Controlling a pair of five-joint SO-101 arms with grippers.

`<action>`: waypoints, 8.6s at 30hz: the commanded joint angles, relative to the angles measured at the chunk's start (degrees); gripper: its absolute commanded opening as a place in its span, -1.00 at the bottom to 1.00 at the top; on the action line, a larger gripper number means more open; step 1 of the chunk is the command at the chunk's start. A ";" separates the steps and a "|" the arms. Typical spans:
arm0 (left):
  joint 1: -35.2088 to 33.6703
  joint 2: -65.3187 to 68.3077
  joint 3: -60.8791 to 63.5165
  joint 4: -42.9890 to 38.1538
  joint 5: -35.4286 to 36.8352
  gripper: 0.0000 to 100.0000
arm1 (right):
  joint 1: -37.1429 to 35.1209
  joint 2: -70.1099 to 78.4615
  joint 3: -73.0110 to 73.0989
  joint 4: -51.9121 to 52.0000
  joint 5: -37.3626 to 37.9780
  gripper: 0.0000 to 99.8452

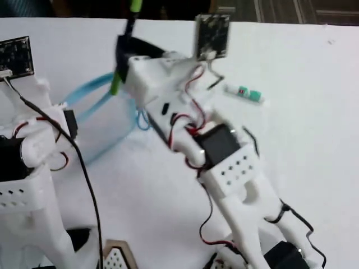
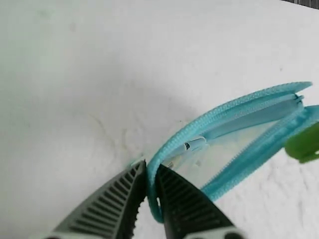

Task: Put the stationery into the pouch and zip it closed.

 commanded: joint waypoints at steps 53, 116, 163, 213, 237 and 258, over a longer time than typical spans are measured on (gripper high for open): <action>-0.22 1.54 -0.26 -1.05 -0.09 -0.95 | 23.16 13.76 -9.93 15.87 35.34 -0.49; -0.22 1.54 -0.18 -0.97 -0.18 -0.95 | 24.13 60.97 -106.11 73.45 21.27 -0.97; -0.22 1.54 -0.18 -0.88 -0.18 -0.95 | -2.68 -0.92 -15.74 12.88 0.97 -0.97; -0.22 1.54 -0.18 -0.97 -0.18 -0.95 | 8.57 -6.02 0.88 9.71 14.86 -0.49; -0.22 1.54 -0.18 -0.97 -0.18 -0.95 | 41.54 17.54 26.11 29.67 81.49 -0.49; -0.22 1.54 -0.18 -0.97 -0.18 -0.95 | 40.04 43.82 11.96 24.84 77.10 -0.49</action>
